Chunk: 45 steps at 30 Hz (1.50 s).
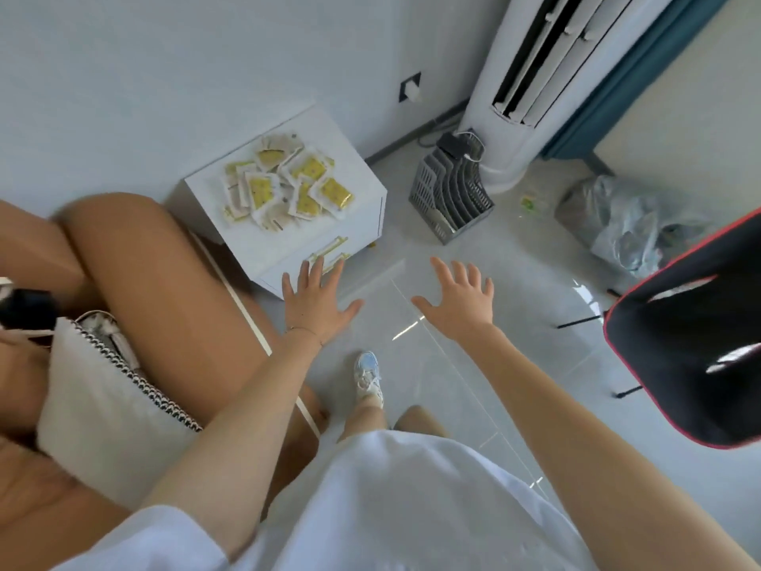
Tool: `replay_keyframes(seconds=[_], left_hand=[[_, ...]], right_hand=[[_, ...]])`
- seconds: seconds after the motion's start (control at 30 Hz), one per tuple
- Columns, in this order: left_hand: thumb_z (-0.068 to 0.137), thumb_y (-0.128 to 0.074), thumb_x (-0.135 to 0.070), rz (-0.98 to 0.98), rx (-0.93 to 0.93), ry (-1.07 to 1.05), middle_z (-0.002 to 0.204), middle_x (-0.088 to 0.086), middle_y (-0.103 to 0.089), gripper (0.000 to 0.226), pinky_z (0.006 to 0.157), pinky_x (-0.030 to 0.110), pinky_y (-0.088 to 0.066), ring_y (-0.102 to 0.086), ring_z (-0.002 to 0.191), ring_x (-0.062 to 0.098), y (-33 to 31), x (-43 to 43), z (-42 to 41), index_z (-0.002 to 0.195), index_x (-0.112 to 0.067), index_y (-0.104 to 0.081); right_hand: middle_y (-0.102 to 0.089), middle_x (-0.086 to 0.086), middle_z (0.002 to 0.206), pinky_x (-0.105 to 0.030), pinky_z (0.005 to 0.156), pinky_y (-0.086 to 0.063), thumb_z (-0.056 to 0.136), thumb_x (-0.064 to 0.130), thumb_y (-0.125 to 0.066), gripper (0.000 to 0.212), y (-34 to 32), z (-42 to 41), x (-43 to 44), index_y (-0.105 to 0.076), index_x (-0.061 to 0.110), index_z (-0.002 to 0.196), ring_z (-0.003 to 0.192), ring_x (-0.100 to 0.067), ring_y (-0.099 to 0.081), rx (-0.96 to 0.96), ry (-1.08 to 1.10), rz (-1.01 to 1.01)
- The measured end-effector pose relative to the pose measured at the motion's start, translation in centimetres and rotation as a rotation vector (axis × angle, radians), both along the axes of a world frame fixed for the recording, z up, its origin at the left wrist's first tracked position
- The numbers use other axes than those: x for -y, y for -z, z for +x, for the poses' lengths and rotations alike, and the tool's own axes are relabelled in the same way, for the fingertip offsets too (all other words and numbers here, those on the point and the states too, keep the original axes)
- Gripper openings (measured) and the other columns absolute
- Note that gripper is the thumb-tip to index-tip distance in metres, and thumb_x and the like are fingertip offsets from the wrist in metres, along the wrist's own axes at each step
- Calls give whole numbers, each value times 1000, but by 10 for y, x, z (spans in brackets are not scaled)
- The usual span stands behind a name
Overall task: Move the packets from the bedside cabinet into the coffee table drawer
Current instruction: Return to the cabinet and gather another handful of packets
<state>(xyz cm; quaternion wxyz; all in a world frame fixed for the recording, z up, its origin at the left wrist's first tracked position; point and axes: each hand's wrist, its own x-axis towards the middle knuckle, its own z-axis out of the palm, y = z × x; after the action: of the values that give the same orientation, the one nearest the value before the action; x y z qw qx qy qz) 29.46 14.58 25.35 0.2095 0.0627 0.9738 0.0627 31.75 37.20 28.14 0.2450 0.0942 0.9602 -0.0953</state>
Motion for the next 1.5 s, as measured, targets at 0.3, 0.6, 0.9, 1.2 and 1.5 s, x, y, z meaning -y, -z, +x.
replay_keyframes(seconds=[0.3, 0.6, 0.9, 1.2, 1.5], left_hand=[[89, -39, -63, 82, 56, -209, 160, 3, 0, 77, 116, 52, 3, 4, 147, 25, 3, 10, -113, 150, -33, -5], [91, -41, -59, 83, 188, -557, 160, 1, -1, 75, 117, 49, 6, 6, 147, 23, 52, 38, -200, 151, -33, -4], [91, -40, -58, 114, 325, -825, 160, 2, 3, 76, 116, 49, 3, 6, 147, 24, 110, 50, -261, 150, -33, 1], [90, -46, -56, 142, 257, -896, 160, 4, 6, 82, 116, 51, 2, 6, 147, 24, 205, 102, -315, 151, -31, 3], [84, -62, -47, 205, -12, -882, 154, 8, -26, 71, 113, 57, -13, -18, 145, 25, 272, 103, -293, 143, -18, -36]], right_hand=[[-17, -6, 157, -51, 118, -10, 89, 63, -42, 75, 9, -148, 31, -11, 32, 150, 147, -30, -8, 26, -169, -30], [-27, -2, 153, -50, 116, -17, 88, 60, -46, 72, 63, -301, 54, -18, 32, 148, 142, -27, -19, 55, -390, -81], [-31, -5, 152, -46, 113, -22, 89, 59, -48, 76, 116, -418, 75, -15, 27, 150, 141, -28, -25, 166, -462, -70], [-25, -6, 156, -49, 113, -27, 82, 63, -56, 92, 218, -467, 124, -9, 28, 151, 142, -30, -24, 245, -405, -105], [-32, -8, 147, -46, 103, -36, 74, 58, -70, 99, 279, -448, 132, -19, 16, 149, 133, -28, -34, 257, -271, -126]])
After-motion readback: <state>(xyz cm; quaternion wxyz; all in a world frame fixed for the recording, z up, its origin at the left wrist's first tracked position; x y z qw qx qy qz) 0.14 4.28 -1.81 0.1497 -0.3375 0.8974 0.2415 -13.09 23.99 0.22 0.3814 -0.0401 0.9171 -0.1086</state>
